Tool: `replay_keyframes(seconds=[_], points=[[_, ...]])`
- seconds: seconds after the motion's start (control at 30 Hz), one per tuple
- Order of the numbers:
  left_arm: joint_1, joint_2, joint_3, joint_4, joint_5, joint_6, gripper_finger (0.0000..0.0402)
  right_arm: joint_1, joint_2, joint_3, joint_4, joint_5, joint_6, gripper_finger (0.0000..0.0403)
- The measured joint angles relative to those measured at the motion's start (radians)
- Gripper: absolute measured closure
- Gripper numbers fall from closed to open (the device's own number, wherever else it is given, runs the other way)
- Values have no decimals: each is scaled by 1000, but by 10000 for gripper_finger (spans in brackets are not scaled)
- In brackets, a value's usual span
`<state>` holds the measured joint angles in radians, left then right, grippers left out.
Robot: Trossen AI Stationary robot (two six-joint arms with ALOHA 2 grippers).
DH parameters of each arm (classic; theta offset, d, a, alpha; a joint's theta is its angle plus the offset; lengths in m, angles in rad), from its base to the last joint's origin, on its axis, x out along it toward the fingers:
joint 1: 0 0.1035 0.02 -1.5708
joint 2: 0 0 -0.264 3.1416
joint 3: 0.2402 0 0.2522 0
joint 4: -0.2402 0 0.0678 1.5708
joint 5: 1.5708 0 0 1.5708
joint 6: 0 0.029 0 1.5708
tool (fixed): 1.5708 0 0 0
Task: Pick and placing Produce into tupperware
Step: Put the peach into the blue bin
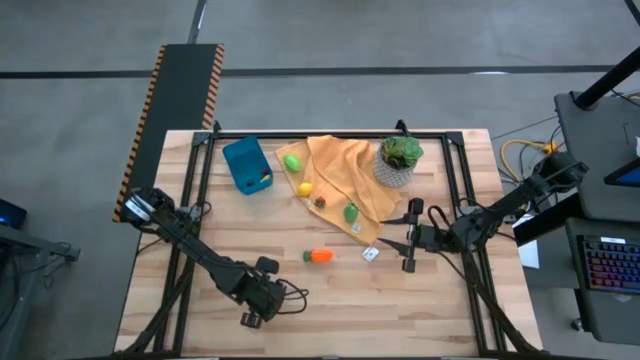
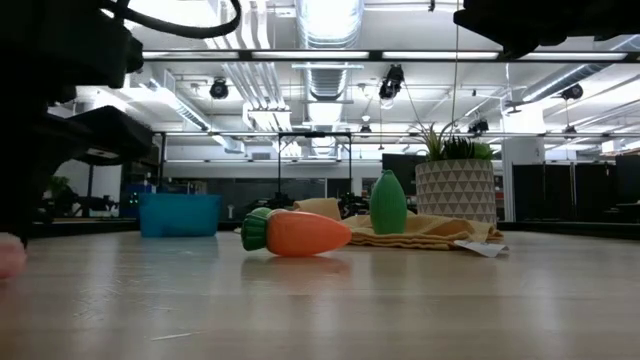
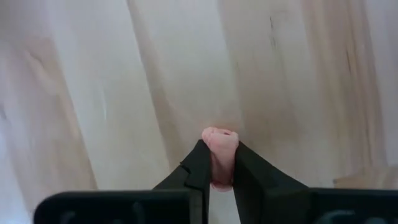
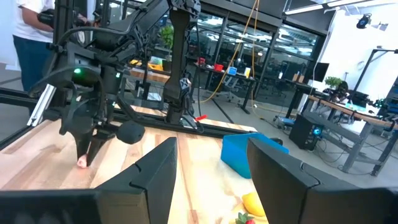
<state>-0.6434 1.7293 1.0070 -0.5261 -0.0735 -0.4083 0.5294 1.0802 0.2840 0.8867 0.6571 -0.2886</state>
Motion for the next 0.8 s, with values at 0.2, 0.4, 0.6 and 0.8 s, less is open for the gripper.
replay_keyframes(seconds=[0.2,0.4,0.6,0.8], points=[[16,-22,16,2,-26,22,379,0,0,0,0,0,0,216],[43,-95,26,4,-136,64,379,0,0,0,0,0,0,216],[107,-216,17,2,-272,123,378,0,0,0,0,0,0,216],[187,-347,-5,1,-455,166,378,0,0,0,1,0,0,216]])
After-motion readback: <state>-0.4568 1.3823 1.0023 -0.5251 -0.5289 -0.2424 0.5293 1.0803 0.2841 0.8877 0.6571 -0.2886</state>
